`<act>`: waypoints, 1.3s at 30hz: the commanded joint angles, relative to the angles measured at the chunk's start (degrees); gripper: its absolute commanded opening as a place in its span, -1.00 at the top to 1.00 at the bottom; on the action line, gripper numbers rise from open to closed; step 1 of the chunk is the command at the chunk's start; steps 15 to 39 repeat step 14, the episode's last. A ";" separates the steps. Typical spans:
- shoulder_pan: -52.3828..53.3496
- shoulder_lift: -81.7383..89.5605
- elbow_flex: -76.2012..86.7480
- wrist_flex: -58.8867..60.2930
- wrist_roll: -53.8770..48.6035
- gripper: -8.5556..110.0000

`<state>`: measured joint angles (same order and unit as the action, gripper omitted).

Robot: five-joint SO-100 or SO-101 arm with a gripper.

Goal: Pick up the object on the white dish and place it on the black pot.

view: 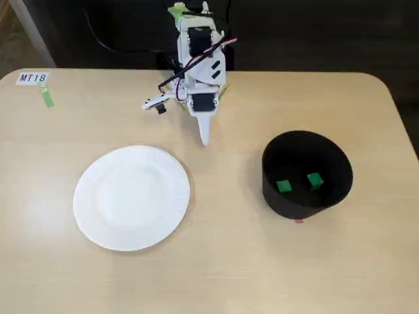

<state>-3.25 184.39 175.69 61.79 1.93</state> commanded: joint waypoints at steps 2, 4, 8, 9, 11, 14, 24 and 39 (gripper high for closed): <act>-0.70 6.42 -0.09 -0.26 -0.26 0.86; -0.70 6.42 -0.09 -0.26 -0.26 0.85; -0.70 6.42 -0.09 -0.26 -0.26 0.86; -0.70 6.42 -0.09 -0.26 -0.26 0.86; -0.70 6.42 -0.09 -0.26 -0.26 0.86; -0.70 6.42 -0.09 -0.26 -0.26 0.86; -0.70 6.42 -0.09 -0.26 -0.26 0.86; -0.70 6.42 -0.09 -0.26 -0.26 0.86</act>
